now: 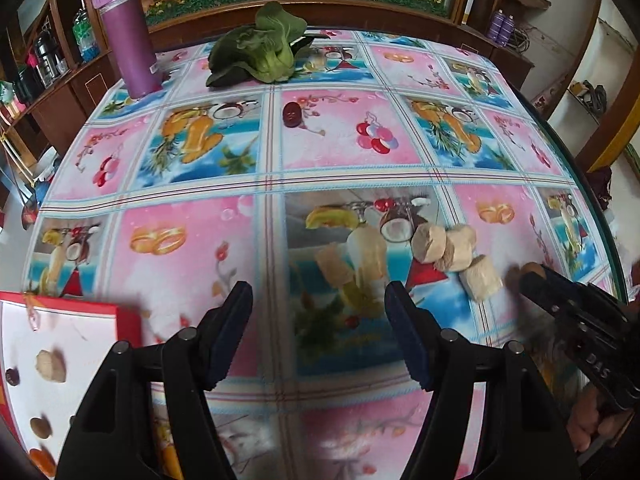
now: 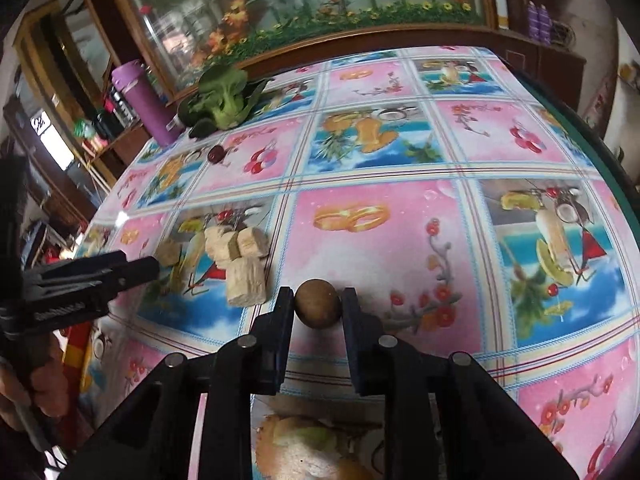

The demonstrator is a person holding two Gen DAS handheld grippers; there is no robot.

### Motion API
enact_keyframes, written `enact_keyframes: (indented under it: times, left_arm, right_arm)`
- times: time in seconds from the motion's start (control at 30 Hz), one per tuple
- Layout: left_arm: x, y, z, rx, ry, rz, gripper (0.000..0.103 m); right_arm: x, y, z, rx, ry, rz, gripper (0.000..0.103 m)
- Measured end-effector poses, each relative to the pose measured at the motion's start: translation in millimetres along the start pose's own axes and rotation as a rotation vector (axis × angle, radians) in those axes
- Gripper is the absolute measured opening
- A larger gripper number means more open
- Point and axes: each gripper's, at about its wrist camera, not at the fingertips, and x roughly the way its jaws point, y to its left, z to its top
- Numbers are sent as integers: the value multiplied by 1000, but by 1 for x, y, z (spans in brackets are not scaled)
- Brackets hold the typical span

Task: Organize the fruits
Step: 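Grasp a brown round fruit with the right gripper while the left gripper grasps a beige chunk, then carry the brown fruit into the tray and release while the left gripper drops its beige chunk there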

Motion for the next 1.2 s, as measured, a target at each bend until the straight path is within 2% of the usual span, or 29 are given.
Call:
enact_keyframes:
  times: [0.03, 0.1, 0.23, 0.47, 0.67, 0.87, 1.2]
  left_arm:
    - [4, -3, 1, 3, 2, 3, 68]
    - [10, -7, 3, 7, 7, 0, 55]
    - [22, -11, 6, 5, 28, -5, 46]
    - [25, -10, 8, 6, 16, -21, 17]
    - [19, -13, 1, 22, 9, -33, 15]
    - [-18, -16, -15, 35, -54, -36, 15]
    - [-93, -13, -80, 83, -148, -51, 15]
  right_arm:
    - [-2, -2, 1, 19, -3, 10, 23]
    - [-5, -4, 2, 33, -11, 25, 23]
    - [-11, -1, 3, 28, -33, 47, 23]
    - [-13, 2, 4, 21, -41, 65, 23]
    - [-16, 5, 3, -3, -81, 48, 23]
    - [-16, 15, 0, -57, -117, 22, 23]
    - [-19, 39, -6, -97, -145, 31, 23]
